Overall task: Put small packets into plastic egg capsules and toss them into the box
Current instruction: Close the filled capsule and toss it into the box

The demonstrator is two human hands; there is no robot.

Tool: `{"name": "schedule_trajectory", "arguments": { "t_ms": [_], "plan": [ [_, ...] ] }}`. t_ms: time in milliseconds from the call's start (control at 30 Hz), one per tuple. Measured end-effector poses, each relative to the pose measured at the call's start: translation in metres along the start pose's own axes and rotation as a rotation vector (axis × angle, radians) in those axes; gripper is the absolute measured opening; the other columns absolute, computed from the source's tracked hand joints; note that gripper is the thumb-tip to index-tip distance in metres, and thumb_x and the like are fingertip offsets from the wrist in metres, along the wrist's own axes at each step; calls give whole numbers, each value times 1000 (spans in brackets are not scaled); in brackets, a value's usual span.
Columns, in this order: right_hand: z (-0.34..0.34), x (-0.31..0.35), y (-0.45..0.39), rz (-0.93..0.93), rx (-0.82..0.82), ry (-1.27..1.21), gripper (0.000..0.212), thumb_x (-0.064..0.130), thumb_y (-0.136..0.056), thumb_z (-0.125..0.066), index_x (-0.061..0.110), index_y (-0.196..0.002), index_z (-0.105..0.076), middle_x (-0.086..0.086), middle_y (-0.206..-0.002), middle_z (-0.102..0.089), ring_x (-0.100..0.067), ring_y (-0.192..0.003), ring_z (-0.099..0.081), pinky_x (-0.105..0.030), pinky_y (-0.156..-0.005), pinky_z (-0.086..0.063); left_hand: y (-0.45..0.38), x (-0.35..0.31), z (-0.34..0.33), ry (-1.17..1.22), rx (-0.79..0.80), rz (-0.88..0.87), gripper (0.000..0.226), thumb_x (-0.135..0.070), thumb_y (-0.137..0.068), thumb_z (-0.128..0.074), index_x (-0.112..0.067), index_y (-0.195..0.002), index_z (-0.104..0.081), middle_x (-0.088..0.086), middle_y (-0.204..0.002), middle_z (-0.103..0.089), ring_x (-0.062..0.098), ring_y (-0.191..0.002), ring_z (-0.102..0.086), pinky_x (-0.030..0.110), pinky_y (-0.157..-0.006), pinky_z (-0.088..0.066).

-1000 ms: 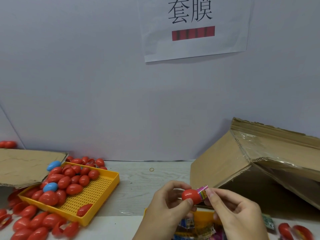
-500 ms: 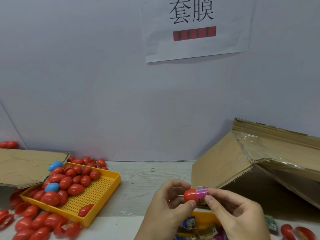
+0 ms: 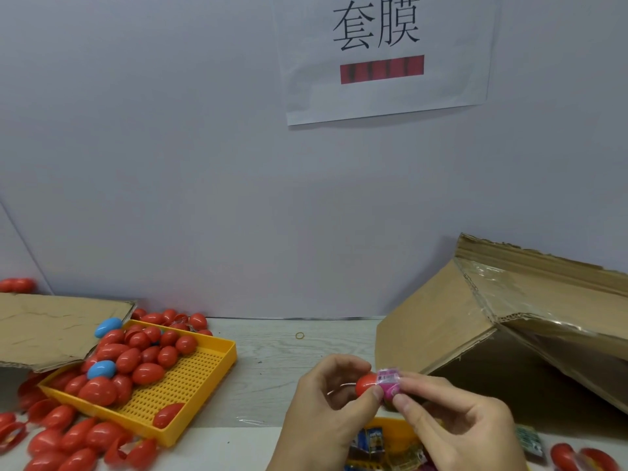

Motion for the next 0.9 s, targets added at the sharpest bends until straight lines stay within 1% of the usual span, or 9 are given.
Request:
{"name": "schedule_trajectory", "arguments": {
  "t_ms": [100, 167, 233, 333, 433, 533, 633, 700, 900],
  "plan": [
    [1, 1, 2, 78, -55, 1, 35, -4, -68, -80, 31, -68, -79, 11, -85, -76, -2, -86, -69, -20, -69, -56, -1, 1, 1, 30, -27, 11, 16, 1, -81, -75, -8, -93, -70, 8, -92, -76, 24, -88, -74, 45, -90, -57],
    [2, 0, 2, 116, -159, -21, 27, -4, -68, -79, 24, -67, -79, 6, -80, -76, -4, -77, -70, -14, -63, -54, -2, 2, 1, 40, -37, 15, 16, 0, -81, -75, -8, -93, -70, 8, -93, -76, 24, -89, -74, 45, -90, -57],
    [2, -1, 0, 73, -195, -87, 20, 2, -71, -77, 21, -75, -77, 5, -79, -75, -7, -76, -70, -15, -62, -55, -2, 2, 1, 33, -28, 13, 17, -2, -80, -76, -9, -94, -70, 6, -94, -76, 22, -89, -74, 39, -87, -59],
    [-1, -2, -3, -81, -68, -143, 23, 12, -73, -76, 25, -91, -72, 12, -83, -75, -4, -81, -70, -25, -65, -58, -1, 2, 0, 6, -16, -11, 23, -1, -76, -80, -9, -94, -69, 6, -92, -76, 20, -86, -74, 26, -76, -58],
    [-2, -3, -4, -150, -8, -130, 24, 12, -71, -78, 27, -90, -73, 7, -83, -76, -8, -78, -72, -23, -59, -57, -1, 0, -1, -37, 11, -31, 28, -1, -71, -84, -8, -94, -68, 5, -93, -76, 20, -87, -74, 23, -76, -57],
    [0, -5, -5, -147, -14, -107, 22, 9, -71, -78, 27, -83, -76, 3, -84, -76, -11, -79, -72, -18, -57, -54, 0, -2, -2, -79, 46, -50, 31, -7, -68, -87, -10, -93, -69, 1, -93, -76, 17, -89, -73, 23, -76, -57],
    [1, -5, -5, -139, -17, -98, 22, 7, -71, -79, 26, -81, -76, 4, -83, -75, -11, -80, -72, -16, -56, -53, 1, -4, -3, -92, 63, -69, 40, -21, -58, -88, -11, -92, -70, -1, -92, -76, 15, -88, -73, 21, -76, -57],
    [1, -5, -6, -134, -14, -107, 23, 4, -71, -78, 26, -81, -76, 4, -81, -76, -10, -78, -72, -15, -54, -53, 1, -5, -3, -96, 67, -75, 45, -27, -53, -87, -12, -92, -70, -1, -92, -76, 15, -88, -73, 21, -76, -57],
    [1, -5, -6, -137, 5, -123, 26, 3, -71, -78, 26, -81, -75, 14, -76, -74, -2, -75, -70, -13, -54, -52, 0, -4, -2, -145, 85, -82, 45, -32, -53, -87, -17, -92, -71, -3, -94, -76, 14, -91, -73, 22, -79, -57]
  ]
}}
Point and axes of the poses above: each hand's wrist, its own y-axis away from the middle knuckle, its own z-axis out of the back of the hand, x = y × z, the point moved 1 cm from there along -y, towards the middle knuckle
